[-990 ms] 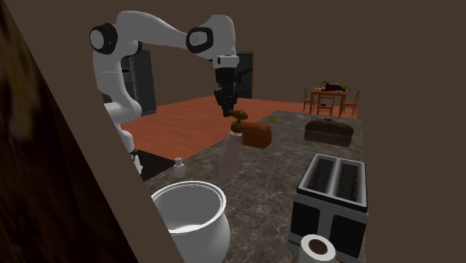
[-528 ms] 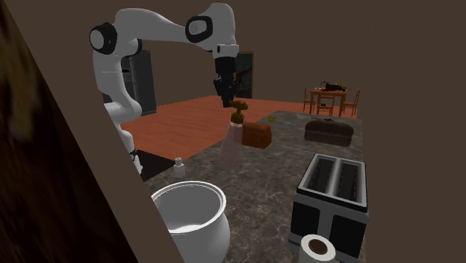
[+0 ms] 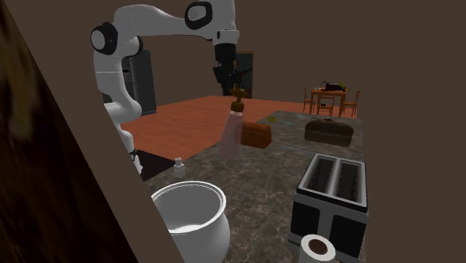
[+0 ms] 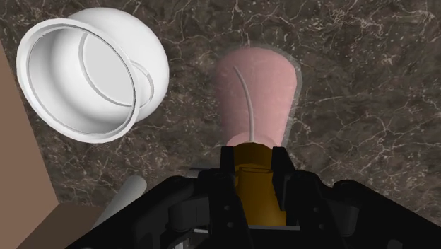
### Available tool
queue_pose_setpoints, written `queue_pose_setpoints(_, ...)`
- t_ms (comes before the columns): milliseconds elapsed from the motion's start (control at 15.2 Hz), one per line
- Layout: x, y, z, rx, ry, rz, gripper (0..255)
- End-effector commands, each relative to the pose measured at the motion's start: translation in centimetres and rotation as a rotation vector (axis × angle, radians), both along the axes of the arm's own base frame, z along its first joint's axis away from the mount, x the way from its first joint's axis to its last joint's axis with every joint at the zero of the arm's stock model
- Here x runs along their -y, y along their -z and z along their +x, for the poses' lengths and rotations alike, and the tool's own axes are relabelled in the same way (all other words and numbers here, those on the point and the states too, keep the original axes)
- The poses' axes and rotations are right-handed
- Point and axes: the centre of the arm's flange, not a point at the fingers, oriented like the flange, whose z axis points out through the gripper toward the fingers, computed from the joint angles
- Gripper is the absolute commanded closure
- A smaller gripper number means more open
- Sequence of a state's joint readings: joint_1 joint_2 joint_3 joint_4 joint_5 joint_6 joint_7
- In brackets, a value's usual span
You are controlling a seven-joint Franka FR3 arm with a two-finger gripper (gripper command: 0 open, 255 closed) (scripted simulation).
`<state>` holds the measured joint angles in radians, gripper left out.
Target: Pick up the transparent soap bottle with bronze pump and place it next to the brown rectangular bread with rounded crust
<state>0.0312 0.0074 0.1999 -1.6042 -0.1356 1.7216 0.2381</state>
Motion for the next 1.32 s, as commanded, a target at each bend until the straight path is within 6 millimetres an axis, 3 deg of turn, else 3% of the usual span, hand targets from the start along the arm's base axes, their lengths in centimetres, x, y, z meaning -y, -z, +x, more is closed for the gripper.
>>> queue_pose_setpoints(0, -0.1, -1.0, 0.0, 0.0, 0.0, 0.0, 255)
queue_pose_setpoints(528, -0.1, -4.9, 0.0, 0.0, 0.0, 0.0, 255)
queue_pose_setpoints(1254, -11.9, -4.9, -8.6, 0.0, 0.0, 0.0, 255)
